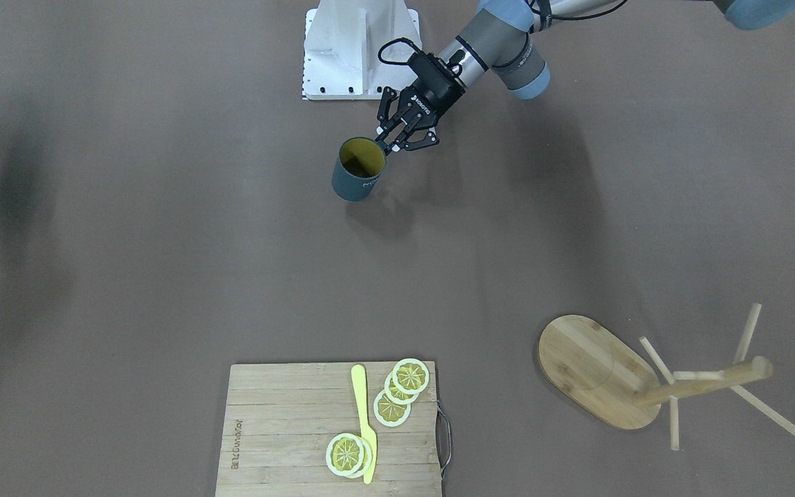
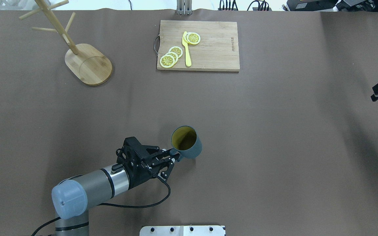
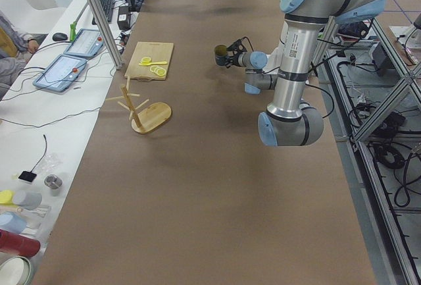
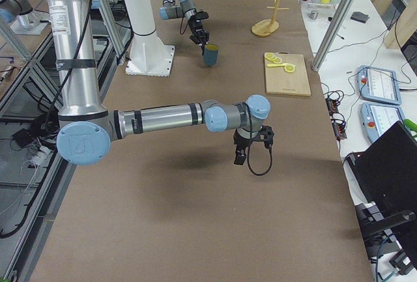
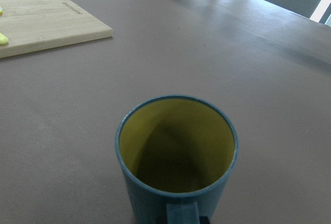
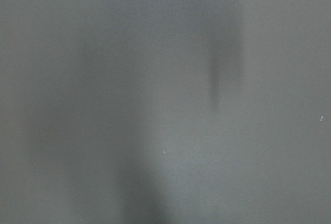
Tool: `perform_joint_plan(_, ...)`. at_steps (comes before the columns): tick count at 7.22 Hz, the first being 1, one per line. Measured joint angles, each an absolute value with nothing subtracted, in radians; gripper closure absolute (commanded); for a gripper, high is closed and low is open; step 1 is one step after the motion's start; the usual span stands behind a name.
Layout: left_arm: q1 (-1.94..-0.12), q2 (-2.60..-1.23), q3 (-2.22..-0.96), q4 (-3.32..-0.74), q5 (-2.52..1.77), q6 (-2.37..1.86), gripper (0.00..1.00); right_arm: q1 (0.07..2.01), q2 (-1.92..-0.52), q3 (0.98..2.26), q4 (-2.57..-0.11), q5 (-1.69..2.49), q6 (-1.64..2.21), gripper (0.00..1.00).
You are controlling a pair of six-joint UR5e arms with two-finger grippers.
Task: Hang cup on storage rack
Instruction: 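Lift the mug with the left gripper and carry it to the wooden rack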
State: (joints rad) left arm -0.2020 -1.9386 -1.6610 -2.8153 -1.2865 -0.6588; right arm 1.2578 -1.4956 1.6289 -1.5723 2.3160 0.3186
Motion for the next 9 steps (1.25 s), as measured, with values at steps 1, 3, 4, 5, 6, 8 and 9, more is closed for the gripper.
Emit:
perform_joint_plan(1,-0.242,-1.935,-1.664,-2.832,-1.31,-0.71,1.0,1.258,-1.496,1.63,-1.572,2.315,0.318,0.0)
perform_joint_plan(3,-0.362,-1.925,-1.666,-2.843,-1.429,-0.79,1.0,1.258,-1.496,1.633,-1.572,2.313,0.318,0.0)
perform_joint_plan(4,-0.44,-1.92,-1.666,-2.84,-1.515,-0.85,1.0,1.258,-1.496,1.635,-1.572,2.31,0.318,0.0)
perform_joint_plan(5,-0.523,-1.916,-1.662,-2.836,-1.612,-0.923,1.0,1.258,-1.496,1.636,-1.572,2.309,0.318,0.0)
perform_joint_plan(6,-0.602,-1.915,-1.654,-2.835,-1.703,-0.991,1.0,1.258,-1.495,1.636,-1.572,2.306,0.318,0.0)
perform_joint_plan(8,-0.732,-1.94,-1.585,-2.85,-1.841,-1.205,1.0,1.258,-1.49,1.636,-1.572,2.304,0.318,0.0)
perform_joint_plan(9,-0.808,-1.966,-1.533,-2.873,-1.937,-1.304,1.0,1.258,-1.483,1.635,-1.572,2.3,0.318,0.0)
